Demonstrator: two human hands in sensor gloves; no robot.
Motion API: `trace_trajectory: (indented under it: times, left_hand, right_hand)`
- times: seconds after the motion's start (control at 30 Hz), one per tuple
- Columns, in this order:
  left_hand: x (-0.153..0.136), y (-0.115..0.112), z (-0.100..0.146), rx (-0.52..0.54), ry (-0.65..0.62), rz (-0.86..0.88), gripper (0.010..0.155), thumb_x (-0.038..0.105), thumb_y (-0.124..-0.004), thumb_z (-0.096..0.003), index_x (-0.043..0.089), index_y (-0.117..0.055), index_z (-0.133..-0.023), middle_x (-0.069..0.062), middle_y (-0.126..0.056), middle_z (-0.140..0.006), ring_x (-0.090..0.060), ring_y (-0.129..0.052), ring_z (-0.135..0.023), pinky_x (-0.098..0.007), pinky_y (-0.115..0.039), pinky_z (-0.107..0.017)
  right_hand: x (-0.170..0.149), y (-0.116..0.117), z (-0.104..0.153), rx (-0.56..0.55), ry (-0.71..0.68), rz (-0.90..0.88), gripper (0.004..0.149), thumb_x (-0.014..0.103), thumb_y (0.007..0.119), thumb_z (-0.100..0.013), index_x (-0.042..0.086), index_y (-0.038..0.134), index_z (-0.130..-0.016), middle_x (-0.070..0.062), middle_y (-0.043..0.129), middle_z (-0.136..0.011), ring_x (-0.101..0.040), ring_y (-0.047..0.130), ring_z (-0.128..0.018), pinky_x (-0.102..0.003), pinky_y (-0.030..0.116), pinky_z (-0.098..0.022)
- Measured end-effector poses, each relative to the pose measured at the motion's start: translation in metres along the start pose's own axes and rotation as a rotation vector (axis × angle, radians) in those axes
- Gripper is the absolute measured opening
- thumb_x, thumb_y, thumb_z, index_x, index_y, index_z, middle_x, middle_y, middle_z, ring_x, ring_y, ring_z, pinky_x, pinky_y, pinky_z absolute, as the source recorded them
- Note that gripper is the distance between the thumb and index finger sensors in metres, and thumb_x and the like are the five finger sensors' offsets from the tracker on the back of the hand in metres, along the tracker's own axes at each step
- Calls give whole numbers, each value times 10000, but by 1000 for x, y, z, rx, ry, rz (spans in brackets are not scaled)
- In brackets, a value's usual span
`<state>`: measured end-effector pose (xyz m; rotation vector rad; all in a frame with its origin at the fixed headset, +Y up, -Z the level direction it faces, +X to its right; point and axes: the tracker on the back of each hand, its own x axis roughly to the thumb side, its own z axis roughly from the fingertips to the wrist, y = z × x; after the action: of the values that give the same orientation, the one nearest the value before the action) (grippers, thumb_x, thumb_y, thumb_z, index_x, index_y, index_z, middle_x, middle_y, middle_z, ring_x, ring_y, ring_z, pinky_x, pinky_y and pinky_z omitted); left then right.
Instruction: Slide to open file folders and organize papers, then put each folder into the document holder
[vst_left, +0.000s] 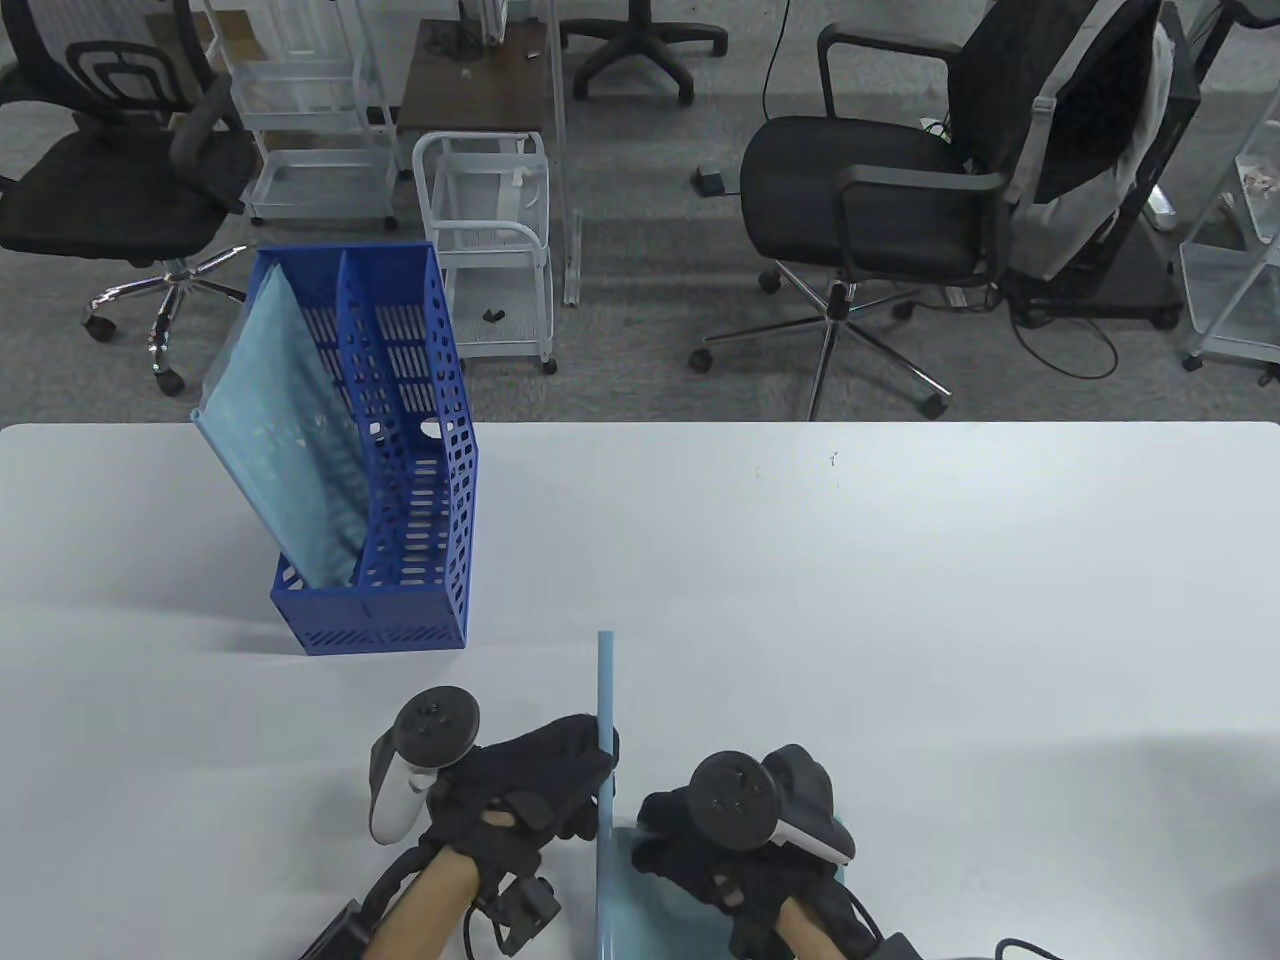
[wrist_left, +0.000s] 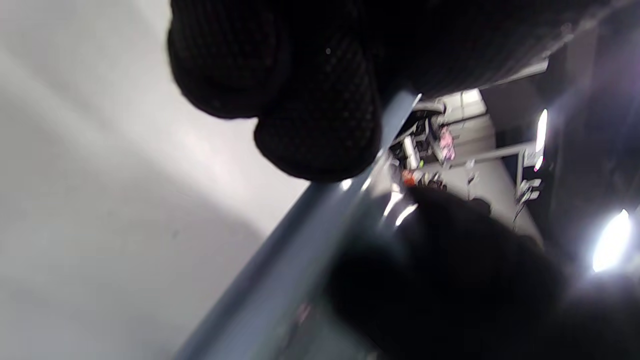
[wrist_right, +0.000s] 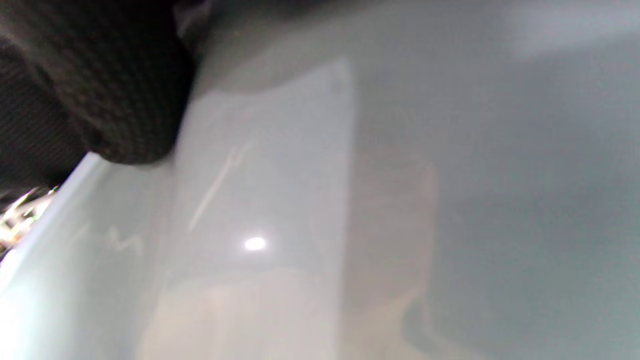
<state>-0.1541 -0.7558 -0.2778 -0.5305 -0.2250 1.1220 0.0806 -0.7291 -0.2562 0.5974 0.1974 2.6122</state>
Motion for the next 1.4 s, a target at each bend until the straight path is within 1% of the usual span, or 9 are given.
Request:
trace_trajectory:
  times: [0.13,0.23,0.4,0.67,1.03,1.1,1.23,1.33,1.4]
  left_hand:
    - [21,-17,-7,-100,17,-112,507,439,-851,-455,244,-857,-923,-28,-968,-746,-145,-1091,-370,-372,-934,-334]
    - [33,-23,-12,-128,21,-186,503,435,-850,-458,237,-858,-920,-39,-962,-740,-159,-1079,-365,-384,-922,-333]
    - [42,-34,-20,-181,17,-263,499,440,-849,-462,234,-863,-916,-44,-962,-734,-171,-1070,-354,-388,-914,-325]
    - [36,-40,-23,-265,39,-254,494,443,-839,-471,228,-862,-914,-49,-960,-733,-174,-1064,-352,-392,-910,-324]
    - [28,-41,-24,-295,59,-233,498,451,-828,-476,226,-854,-919,-50,-958,-739,-175,-1062,-354,-397,-905,-327]
    - [23,-41,-25,-311,77,-218,519,468,-836,-475,239,-834,-941,-47,-945,-788,-198,-1056,-414,-419,-893,-373]
    - [6,-44,-28,-427,138,-181,690,571,-855,-463,237,-721,-1051,-53,-881,-965,-269,-1068,-702,-435,-894,-544]
    - [-5,-49,-32,-524,160,-110,704,571,-857,-469,239,-698,-1069,-59,-871,-992,-273,-1069,-725,-422,-907,-541]
    - [-10,-52,-34,-552,156,-65,690,559,-856,-475,246,-703,-1069,-57,-881,-995,-271,-1079,-719,-415,-917,-528]
  right_hand:
    - [-27,-17,5,-114,122,-154,396,498,896,-318,261,965,-626,48,1049,-395,-138,1007,-249,-364,914,-364]
    - [-44,-29,10,-198,180,-244,382,495,903,-320,263,978,-615,42,1053,-380,-137,1005,-235,-363,915,-353]
    - [-65,-47,21,-321,260,-286,377,495,898,-325,265,982,-611,40,1053,-374,-136,1002,-230,-361,915,-347]
    - [-80,-51,24,-345,312,-326,376,495,891,-330,263,982,-612,40,1052,-373,-135,1001,-228,-361,915,-345]
    - [-81,-47,22,-347,326,-301,383,493,892,-327,255,979,-614,36,1051,-377,-143,1001,-231,-370,911,-345]
    - [-80,-47,22,-340,322,-263,389,494,891,-326,255,972,-621,37,1047,-387,-146,999,-243,-377,905,-356]
    - [-77,-48,23,-400,277,-232,398,505,880,-325,270,957,-636,51,1043,-410,-143,1000,-270,-376,902,-379]
    - [-75,-49,25,-461,230,-283,399,511,877,-326,278,950,-642,56,1040,-420,-140,1000,-282,-373,900,-391]
    - [-74,-49,25,-492,205,-315,399,516,874,-328,287,944,-647,63,1038,-432,-137,1000,-295,-370,898,-403]
